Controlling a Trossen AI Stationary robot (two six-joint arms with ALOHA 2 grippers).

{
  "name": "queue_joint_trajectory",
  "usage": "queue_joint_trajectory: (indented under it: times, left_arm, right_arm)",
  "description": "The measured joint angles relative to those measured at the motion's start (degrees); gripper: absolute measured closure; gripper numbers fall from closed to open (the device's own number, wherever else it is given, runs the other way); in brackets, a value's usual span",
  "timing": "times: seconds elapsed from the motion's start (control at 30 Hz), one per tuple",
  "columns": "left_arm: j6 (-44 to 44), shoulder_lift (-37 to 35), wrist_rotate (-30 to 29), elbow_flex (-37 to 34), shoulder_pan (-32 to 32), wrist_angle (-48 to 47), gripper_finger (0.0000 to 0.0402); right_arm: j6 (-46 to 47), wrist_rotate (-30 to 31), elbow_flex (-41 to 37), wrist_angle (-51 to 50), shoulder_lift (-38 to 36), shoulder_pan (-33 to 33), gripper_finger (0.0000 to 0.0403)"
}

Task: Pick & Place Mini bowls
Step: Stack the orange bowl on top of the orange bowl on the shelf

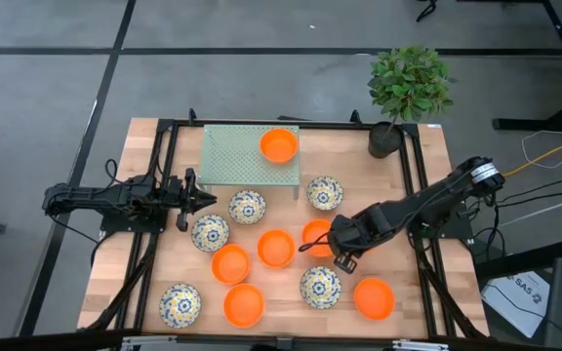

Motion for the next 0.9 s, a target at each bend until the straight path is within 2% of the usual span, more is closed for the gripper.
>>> queue_joint_trajectory:
  times: [0.23,0.57,0.77,0.9]
  left_arm:
    - [0.0,-0.01,0.0,0.01,0.0,0.0,0.0363]
    - [0.0,0.0,0.0,0.0,0.0,-0.02,0.0363]
    - [0.0,0.0,0.0,0.0,0.01,-0.02,0.0363]
    - [0.0,0.0,-0.01,0.02,0.0,-0.02,0.0363]
  right_arm:
    - [-8.09,12.96,10.25,-6.82,0.02,-2.41,0.0398]
    - [-22.22,24.4,22.99,-8.17,0.02,-6.82,0.0398]
    - [-29.54,28.85,26.38,-6.18,0.02,-9.65,0.0398]
    - [-35.06,29.29,26.49,-1.82,0.02,-11.67,0.0398]
